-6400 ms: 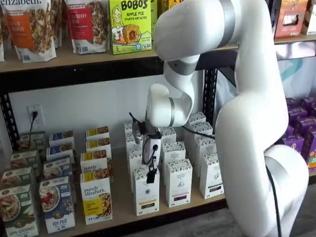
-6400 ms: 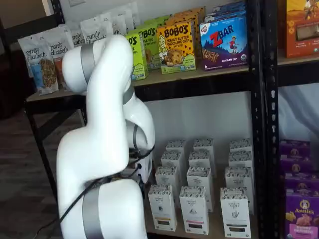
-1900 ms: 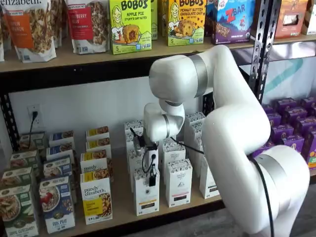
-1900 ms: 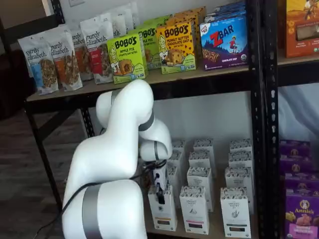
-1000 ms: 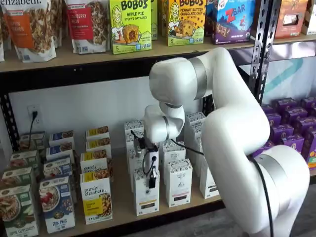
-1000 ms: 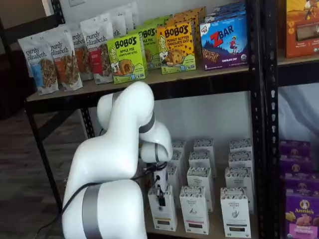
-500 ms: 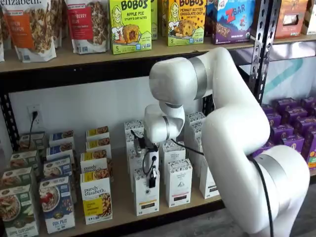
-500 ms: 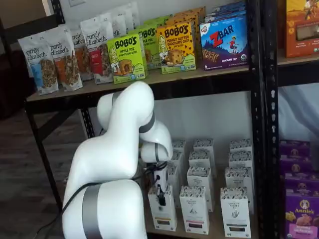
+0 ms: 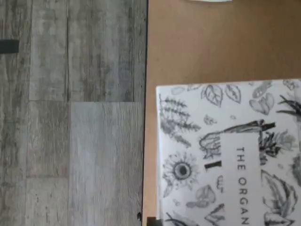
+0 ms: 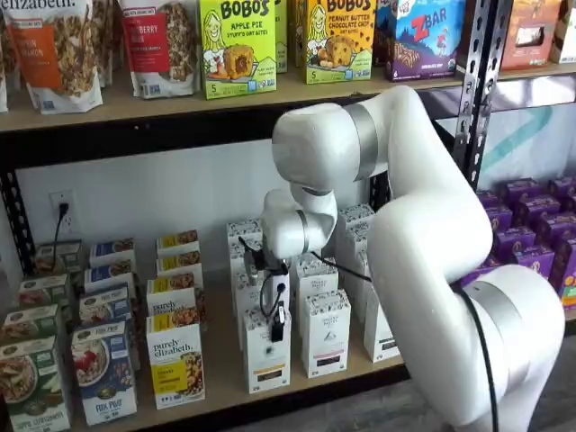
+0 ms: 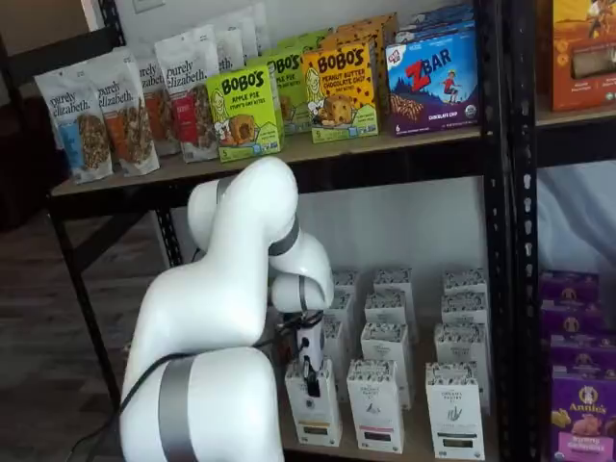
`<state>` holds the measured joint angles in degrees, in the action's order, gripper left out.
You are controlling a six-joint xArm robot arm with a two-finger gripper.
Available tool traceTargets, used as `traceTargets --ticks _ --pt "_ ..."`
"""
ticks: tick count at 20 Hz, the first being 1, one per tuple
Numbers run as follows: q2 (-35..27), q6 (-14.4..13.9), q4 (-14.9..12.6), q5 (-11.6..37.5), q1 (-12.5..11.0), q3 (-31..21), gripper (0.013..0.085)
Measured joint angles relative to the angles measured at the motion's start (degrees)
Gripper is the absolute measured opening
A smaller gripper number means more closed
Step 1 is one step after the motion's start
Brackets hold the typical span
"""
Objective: Pick up the white box with a yellow strip in the middle, on the bottom shelf, the fourth box from the left
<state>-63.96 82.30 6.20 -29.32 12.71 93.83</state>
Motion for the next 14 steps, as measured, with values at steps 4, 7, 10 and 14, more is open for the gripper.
traceTargets --ticks 4,7,10,14 --pt "-0.4 -0.2 0.1 -0.2 0.3 0.5 0.0450" --pt "-0.5 -0.3 0.2 0.7 0.5 0.5 0.0450" --pt "-0.5 -1.2 -0.6 0.9 0.7 0.4 0.0450" --pt "-0.1 -1.7 -1.0 1.2 0.8 -0.3 0.0450"
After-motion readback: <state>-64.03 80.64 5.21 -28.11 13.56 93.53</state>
